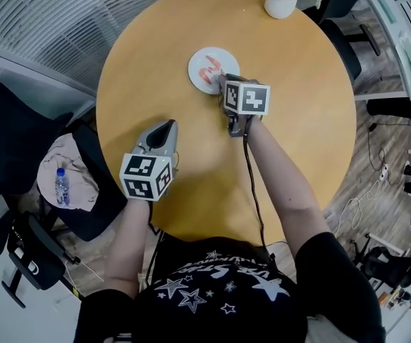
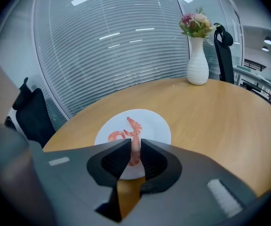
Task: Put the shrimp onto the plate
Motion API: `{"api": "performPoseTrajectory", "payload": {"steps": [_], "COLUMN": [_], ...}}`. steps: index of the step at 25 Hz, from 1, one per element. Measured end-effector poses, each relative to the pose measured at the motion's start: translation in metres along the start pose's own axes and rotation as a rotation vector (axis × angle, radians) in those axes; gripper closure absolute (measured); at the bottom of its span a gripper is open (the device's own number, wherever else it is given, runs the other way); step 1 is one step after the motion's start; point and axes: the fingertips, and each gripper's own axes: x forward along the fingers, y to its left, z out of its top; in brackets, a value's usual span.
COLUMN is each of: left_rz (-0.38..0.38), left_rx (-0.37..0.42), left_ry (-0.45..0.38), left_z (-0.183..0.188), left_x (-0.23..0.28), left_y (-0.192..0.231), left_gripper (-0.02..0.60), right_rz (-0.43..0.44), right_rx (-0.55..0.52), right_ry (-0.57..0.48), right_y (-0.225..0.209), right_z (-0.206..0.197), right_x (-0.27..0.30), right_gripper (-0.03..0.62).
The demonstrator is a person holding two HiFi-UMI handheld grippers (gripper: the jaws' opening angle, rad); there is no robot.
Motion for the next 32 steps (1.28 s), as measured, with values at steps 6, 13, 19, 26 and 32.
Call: {"api": "performPoseTrajectory", "payload": {"steps": [6, 13, 19, 26, 32], "left_rz": [-0.003, -0.008, -0.006, 0.010, 0.033], "left_rx": [-0.011, -0.010, -0.010, -0.005, -0.003], "left_ry": [0.017, 0.024, 0.021, -0.004, -0.051], "left_z": [-0.007, -0.010, -0.010, -0.006, 0.005], "left_x": [0.007, 0.008, 0.004, -0.009, -0.026], "left_y": [-0.001, -0.002, -0.005, -0.009, -0.017], "left_gripper": [0.580, 0.580, 0.580, 0.580, 0.580], "right_rz": [-0.029, -0.047, -0.035, -0.028, 0.006], "right_rx": [0.025, 0.047, 0.074, 0.098, 0.086], "right_ry": [0.031, 0.048, 0.043, 0.010, -0.062], "right_y": [-0.004, -0.006, -0.005, -0.005, 0.002], "right_z": [-0.003, 0.000, 0.002, 0.007, 0.028], "right_x": [0.006, 0.008, 0.001, -0.020, -0.054], "right_gripper": [0.528, 0.508, 0.470, 0.470, 0.473]}}
